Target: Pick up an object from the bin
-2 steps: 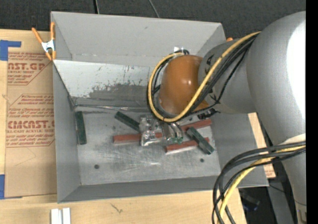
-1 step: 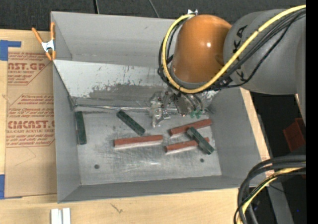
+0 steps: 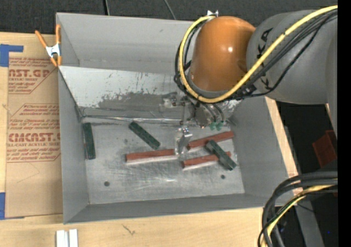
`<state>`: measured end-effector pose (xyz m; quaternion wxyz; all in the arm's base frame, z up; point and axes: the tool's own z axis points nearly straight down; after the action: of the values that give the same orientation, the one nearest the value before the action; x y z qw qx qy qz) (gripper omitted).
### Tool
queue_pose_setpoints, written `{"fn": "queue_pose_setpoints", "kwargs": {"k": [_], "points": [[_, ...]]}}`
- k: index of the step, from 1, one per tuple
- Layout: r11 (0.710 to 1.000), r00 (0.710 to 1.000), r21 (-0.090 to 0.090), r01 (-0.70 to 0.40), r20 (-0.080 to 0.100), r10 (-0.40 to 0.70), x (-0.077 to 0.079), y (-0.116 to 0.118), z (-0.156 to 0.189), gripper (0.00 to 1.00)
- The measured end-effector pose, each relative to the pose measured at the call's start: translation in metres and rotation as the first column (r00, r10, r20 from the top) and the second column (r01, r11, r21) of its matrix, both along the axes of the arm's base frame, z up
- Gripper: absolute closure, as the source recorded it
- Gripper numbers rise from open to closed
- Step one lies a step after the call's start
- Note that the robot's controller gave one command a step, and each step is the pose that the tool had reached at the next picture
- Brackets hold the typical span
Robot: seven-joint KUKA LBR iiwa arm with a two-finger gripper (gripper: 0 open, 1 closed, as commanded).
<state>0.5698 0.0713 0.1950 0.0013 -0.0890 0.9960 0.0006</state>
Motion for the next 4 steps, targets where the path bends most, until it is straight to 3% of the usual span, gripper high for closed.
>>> {"fn": "queue_pose_setpoints", "kwargs": {"k": [1, 2, 3, 4], "points": [[1.000, 1.000, 0.000, 0.000, 0.000, 0.000, 0.000, 0.000, 0.000, 0.00], [1.000, 1.000, -0.001, -0.030, -0.010, 0.030, -0.037, -0.024, -0.123, 1.00], [1.000, 1.000, 0.000, -0.029, -0.010, 0.029, -0.037, -0.024, -0.123, 1.00], [0.998, 0.998, -0.001, -0.068, -0.008, 0.068, -0.041, -0.017, -0.066, 1.00]]}}
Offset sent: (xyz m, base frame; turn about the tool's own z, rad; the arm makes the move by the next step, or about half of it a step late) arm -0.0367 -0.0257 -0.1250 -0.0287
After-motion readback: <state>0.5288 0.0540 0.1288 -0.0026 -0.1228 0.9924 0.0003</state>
